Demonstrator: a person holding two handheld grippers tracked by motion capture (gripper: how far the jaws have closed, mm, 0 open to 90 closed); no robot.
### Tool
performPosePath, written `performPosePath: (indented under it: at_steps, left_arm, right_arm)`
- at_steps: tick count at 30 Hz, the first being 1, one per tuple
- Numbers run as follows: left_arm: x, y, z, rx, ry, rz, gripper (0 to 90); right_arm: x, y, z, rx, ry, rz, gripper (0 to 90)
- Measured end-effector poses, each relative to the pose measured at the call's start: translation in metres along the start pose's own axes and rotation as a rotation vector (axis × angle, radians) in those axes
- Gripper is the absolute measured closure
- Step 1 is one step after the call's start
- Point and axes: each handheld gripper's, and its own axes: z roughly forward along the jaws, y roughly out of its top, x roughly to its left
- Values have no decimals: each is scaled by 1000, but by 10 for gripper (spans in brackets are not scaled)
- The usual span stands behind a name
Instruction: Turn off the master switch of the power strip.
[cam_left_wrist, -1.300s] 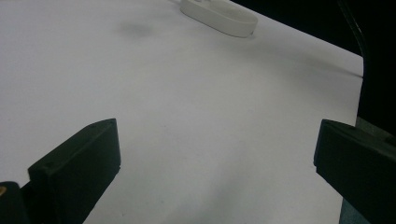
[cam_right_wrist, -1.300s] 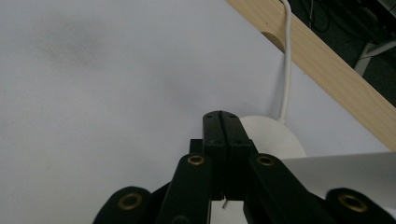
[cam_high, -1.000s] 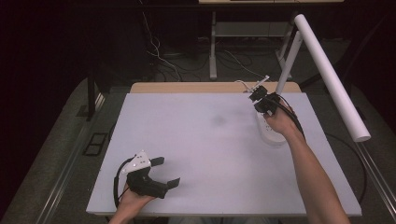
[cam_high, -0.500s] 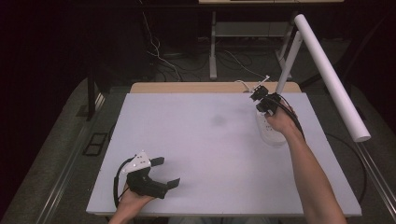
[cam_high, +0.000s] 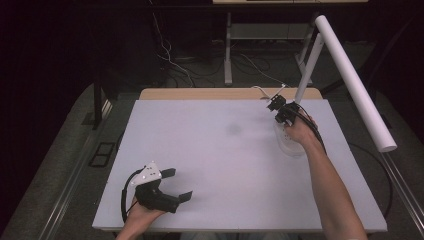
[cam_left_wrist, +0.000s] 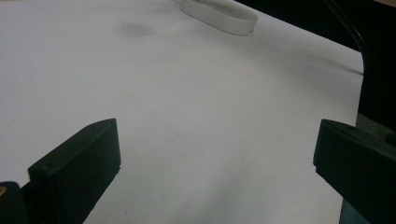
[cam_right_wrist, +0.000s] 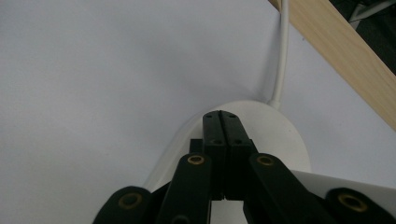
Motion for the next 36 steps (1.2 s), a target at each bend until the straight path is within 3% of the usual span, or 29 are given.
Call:
performPosePath:
  at_steps: [13, 17, 36]
  left_arm:
    - [-1, 0, 1, 5, -6, 6, 0]
    - [-2, 0, 1, 11, -9, 15, 0]
    - [-5, -1, 0, 20, -17, 26, 0]
  right_arm:
    - [-4, -6, 3, 5, 38, 52, 895]
    - [-6, -9, 3, -16, 47, 64, 896]
    - [-5, -15, 3, -45, 48, 93, 898]
